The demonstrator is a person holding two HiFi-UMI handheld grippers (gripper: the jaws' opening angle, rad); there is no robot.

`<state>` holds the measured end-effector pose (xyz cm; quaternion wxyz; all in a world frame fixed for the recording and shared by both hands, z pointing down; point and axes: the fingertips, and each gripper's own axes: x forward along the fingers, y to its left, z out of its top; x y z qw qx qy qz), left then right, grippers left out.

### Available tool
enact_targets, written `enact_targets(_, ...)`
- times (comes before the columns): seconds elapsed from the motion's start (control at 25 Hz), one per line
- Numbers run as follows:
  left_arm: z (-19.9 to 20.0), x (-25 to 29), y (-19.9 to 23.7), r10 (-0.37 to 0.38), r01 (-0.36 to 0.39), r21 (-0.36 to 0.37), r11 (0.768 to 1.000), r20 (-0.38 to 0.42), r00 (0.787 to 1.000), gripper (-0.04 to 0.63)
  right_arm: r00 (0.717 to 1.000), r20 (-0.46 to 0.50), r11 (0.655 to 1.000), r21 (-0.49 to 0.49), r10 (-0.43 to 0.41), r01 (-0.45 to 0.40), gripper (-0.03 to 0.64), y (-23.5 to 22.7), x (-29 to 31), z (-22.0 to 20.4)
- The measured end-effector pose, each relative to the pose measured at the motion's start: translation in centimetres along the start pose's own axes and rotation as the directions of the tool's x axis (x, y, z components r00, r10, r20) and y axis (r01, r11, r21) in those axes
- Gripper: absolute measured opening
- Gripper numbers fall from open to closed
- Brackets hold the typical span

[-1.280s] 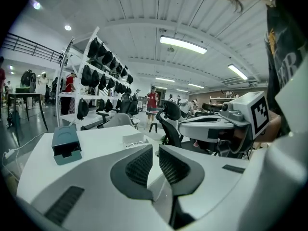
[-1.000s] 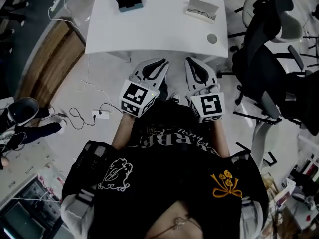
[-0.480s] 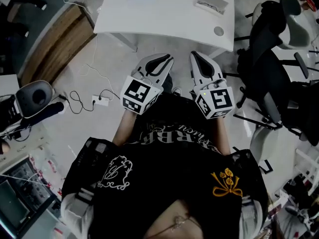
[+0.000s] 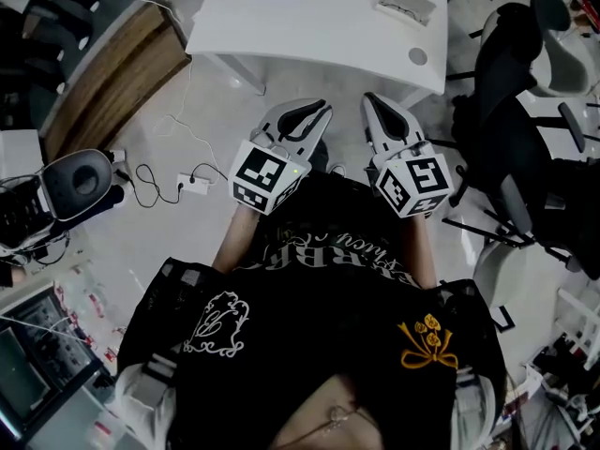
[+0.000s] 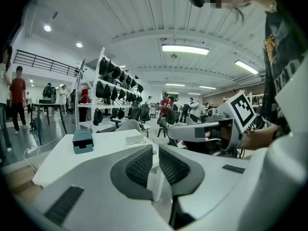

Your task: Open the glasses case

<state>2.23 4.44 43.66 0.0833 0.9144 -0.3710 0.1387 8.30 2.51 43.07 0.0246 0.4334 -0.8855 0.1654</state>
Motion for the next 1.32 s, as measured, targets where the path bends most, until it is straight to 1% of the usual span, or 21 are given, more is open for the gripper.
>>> enact_targets(0.16, 0.1, -0.2, 0.0, -0.005, 0.005, 0.005, 1.000, 0.004, 1.000, 0.044, 1.000, -0.019, 1.000, -0.026, 0.004, -0.004, 0.014, 0.5, 0.2, -0.2)
enact_targets(0.52, 0.2, 0.2, -0.4, -0.025, 0.025, 0.013, 1.000, 0.003, 1.000, 0.044, 0.999, -0.044, 1.000, -0.021, -0.001, 0.000, 0.014, 0.2, 0.3, -0.5)
enact_targets(1.32, 0.5, 1.0, -0.9, -0.042, 0.042, 0.020, 0.999, -0.006, 0.999, 0.044, 0.997, -0.076, 1.000, -0.020, 0.005, -0.007, 0.014, -0.2, 0.5, -0.9)
